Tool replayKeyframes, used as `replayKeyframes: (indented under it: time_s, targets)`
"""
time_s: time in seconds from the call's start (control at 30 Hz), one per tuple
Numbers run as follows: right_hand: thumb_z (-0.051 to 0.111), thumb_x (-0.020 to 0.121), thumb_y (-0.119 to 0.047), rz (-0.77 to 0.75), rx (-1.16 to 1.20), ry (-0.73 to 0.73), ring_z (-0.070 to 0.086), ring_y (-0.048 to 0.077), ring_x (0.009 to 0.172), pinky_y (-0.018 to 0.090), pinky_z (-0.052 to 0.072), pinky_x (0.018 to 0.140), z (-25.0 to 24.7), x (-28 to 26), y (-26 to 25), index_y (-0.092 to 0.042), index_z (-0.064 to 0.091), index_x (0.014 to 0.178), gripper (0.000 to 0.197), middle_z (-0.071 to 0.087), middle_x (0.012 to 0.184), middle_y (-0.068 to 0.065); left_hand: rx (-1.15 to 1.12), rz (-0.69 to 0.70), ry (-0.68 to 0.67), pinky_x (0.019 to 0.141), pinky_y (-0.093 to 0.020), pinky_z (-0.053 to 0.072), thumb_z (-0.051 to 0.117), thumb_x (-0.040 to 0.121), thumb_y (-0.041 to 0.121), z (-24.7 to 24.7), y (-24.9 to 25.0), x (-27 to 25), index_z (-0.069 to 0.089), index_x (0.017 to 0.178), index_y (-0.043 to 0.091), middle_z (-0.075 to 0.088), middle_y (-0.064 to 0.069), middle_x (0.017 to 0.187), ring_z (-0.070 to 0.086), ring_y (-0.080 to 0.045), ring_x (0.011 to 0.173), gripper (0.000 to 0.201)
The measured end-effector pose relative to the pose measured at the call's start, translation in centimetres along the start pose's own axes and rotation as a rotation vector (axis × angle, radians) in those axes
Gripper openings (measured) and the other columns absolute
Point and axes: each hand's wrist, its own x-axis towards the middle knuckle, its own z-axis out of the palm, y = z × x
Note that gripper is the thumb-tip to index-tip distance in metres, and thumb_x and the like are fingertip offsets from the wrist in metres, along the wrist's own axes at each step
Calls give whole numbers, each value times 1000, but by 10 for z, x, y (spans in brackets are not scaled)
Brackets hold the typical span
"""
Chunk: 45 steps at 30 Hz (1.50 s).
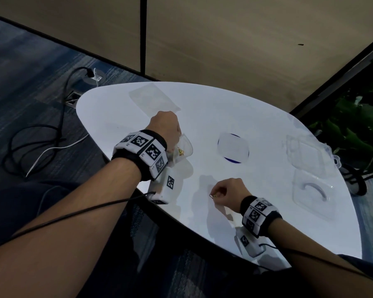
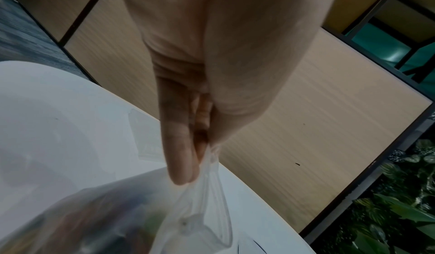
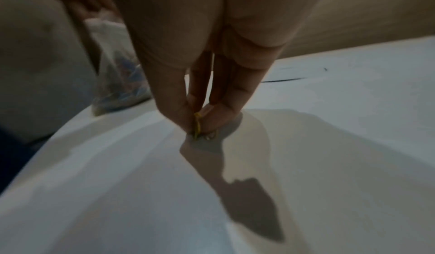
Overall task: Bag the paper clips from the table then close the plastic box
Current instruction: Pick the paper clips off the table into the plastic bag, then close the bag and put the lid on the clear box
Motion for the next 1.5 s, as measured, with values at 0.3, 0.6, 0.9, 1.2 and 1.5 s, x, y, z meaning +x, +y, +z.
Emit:
replayKeyframes:
  time_s: [0.3, 0.6, 0.9, 1.2, 1.5]
  targets:
    - [70, 67, -8, 44, 1, -97, 64, 8, 62, 19, 57, 65, -5, 2, -2, -21, 76, 71, 15, 68, 63, -9, 34, 2, -13, 87, -39, 60, 55, 93, 3, 7, 9, 0, 75, 98, 6, 74, -15, 99, 73, -33, 91, 21]
    - [77, 66, 0, -8, 277, -22, 65, 10, 56, 24, 57, 65, -44, 1, -36, -16, 75, 71, 17, 72, 65, 3, -1, 17, -72, 81, -40, 63, 55, 96, 6, 18, 17, 1, 76, 94, 7, 70, -8, 74, 76, -32, 79, 21]
    - [79, 77, -15, -192, 443, 288, 70, 6, 68, 18, 56, 71, -66, 2, -82, -16, 76, 78, 3, 74, 73, -4, -81, 143, -254, 65, -34, 64, 54, 98, 8, 32, 33, -2, 73, 95, 8, 73, -18, 76, 74, -29, 63, 19]
    - [62, 84, -24, -359, -200, 111, 64, 27, 78, 39, 53, 71, -67, -8, -76, -20, 74, 87, 13, 71, 78, 4, -142, 217, -280, 59, -26, 62, 58, 97, 12, 41, 37, 0, 75, 99, 9, 73, -13, 77, 70, -13, 55, 17]
    - [77, 80, -37, -202, 316, 406, 65, 13, 56, 32, 58, 65, -85, 1, -74, -19, 70, 72, 20, 68, 60, -4, -132, 220, -367, 76, -26, 63, 59, 91, 2, 29, 28, -3, 75, 103, 12, 78, -6, 89, 76, -16, 83, 22]
